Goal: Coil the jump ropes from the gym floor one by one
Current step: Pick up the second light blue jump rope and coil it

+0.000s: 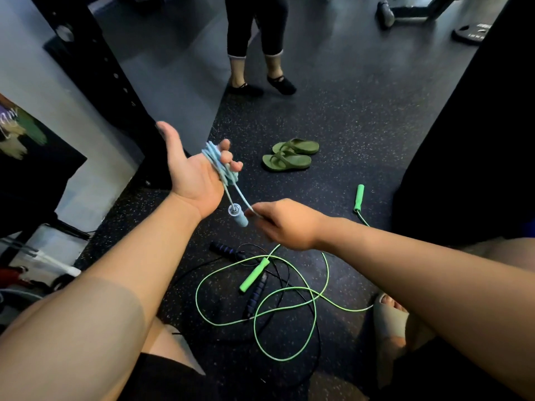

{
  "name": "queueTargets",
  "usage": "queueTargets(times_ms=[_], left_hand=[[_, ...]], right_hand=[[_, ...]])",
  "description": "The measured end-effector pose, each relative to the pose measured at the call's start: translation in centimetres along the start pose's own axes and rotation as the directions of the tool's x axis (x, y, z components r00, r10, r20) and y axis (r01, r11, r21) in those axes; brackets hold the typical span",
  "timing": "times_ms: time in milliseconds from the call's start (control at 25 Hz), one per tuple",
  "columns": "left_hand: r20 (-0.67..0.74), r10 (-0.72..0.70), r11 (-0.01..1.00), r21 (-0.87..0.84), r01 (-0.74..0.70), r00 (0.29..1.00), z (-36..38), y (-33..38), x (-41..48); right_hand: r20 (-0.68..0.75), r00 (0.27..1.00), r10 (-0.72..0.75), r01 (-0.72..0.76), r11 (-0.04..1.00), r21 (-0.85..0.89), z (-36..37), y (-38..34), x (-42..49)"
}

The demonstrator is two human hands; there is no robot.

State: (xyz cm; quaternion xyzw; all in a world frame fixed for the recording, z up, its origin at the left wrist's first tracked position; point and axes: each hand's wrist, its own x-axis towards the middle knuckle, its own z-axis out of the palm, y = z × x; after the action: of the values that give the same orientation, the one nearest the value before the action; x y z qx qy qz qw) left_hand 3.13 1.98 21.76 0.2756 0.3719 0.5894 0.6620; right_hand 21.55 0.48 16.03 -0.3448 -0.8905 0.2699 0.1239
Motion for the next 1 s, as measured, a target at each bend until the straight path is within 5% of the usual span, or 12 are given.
queueTargets(times_ms=[120, 280, 400, 600, 760, 880, 1000], left_hand=[[-0.099, -0.071, 0.94, 0.326, 0.1, 0.993, 0.2, -1.5, 0.9], [-0.076, -0.413, 0.686, 0.629, 0.366, 0.907, 0.5, -3.0, 0.9], [-0.035, -0.516, 0.512, 0.789, 0.341, 0.856, 0.3, -3.7, 0.5], [0.003, -0.676, 0.409, 0.833, 0.372, 0.737, 0.4, -3.5, -0.3], [0.03, -0.762, 0.416, 0.788, 0.454, 0.647, -0.3, -3.3, -0.6], [0.023, -0.761, 0.42, 0.779, 0.465, 0.648, 0.0, -3.4, -0.6], [-0.065, -0.638, 0.416, 0.809, 0.414, 0.768, 0.0, -3.6, 0.3]], right_hand=[[-0.069, 0.991, -0.111, 0.098, 0.98, -0.173, -1.0, -0.3, -0.1], [-0.118, 0.964, -0.239, 0.173, 0.898, -0.405, -2.6, -1.3, 0.1], [-0.148, 0.953, -0.264, 0.179, 0.886, -0.428, -3.5, -0.9, 0.1], [-0.19, 0.976, -0.108, 0.102, 0.994, -0.043, -3.2, 1.1, 0.3], [-0.062, 0.997, 0.038, -0.021, 0.967, 0.254, -3.0, 1.4, 0.2], [-0.088, 0.995, -0.056, 0.067, 0.989, 0.13, -3.3, 1.4, 0.4], [-0.117, 0.971, -0.21, 0.2, 0.975, -0.096, -3.8, 1.6, 0.6]])
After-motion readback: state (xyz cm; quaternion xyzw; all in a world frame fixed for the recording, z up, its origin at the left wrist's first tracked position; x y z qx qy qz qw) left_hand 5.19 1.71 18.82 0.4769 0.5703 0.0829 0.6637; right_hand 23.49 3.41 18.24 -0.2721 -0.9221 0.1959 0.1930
